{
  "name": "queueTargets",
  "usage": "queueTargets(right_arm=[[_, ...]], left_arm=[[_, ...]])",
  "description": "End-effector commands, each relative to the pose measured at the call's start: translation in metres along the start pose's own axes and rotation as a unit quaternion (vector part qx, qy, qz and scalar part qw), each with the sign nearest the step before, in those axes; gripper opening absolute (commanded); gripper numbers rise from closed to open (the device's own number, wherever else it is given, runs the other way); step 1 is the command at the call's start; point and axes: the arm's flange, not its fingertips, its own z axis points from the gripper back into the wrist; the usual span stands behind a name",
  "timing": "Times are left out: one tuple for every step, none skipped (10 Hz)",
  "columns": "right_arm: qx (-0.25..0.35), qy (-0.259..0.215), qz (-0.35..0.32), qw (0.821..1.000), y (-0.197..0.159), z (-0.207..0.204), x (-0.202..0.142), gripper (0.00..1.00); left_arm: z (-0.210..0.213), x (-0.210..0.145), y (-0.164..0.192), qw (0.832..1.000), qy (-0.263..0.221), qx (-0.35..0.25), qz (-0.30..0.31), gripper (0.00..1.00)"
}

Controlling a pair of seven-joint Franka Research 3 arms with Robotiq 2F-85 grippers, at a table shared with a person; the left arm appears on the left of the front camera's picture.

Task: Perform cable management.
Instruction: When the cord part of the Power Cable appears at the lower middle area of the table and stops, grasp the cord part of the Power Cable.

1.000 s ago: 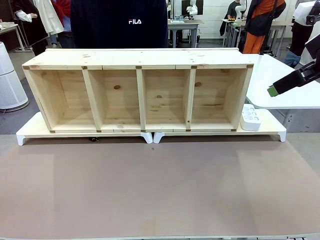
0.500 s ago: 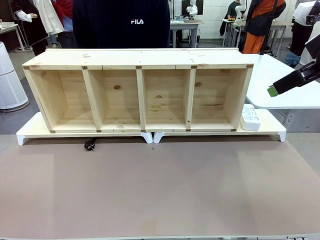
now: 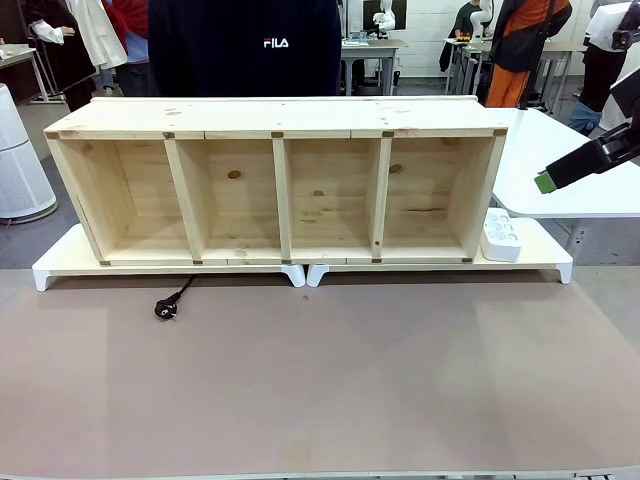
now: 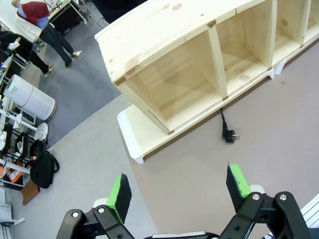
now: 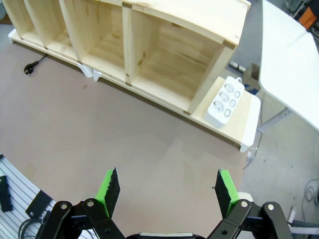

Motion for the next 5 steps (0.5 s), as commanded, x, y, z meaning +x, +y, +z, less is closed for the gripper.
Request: queueTargets(right_arm=[[0.000, 0.001, 0.000, 1.000, -0.0003, -0.0008, -0.0002, 1.00], [0.000, 0.001, 0.000, 1.000, -0.0003, -0.0008, -0.0002, 1.00], [0.000, 0.001, 0.000, 1.000, -0.0003, -0.0008, -0.0002, 1.00], [0.000, 0.001, 0.000, 1.000, -0.0003, -0.0008, -0.0002, 1.00], [0.000, 0.001, 0.000, 1.000, -0.0003, -0.0008, -0.0002, 1.00]], left_arm=[[0.0011, 0.0001, 0.0000, 1.000, -0.001, 0.001, 0.000, 1.00], [0.0011, 0.0001, 0.0000, 1.000, -0.001, 0.001, 0.000, 1.00], [0.0011, 0.0001, 0.0000, 1.000, -0.001, 0.001, 0.000, 1.00], [0.0011, 0.0001, 0.0000, 1.000, -0.001, 0.001, 0.000, 1.00], [0.0011, 0.0001, 0.0000, 1.000, -0.001, 0.001, 0.000, 1.00]])
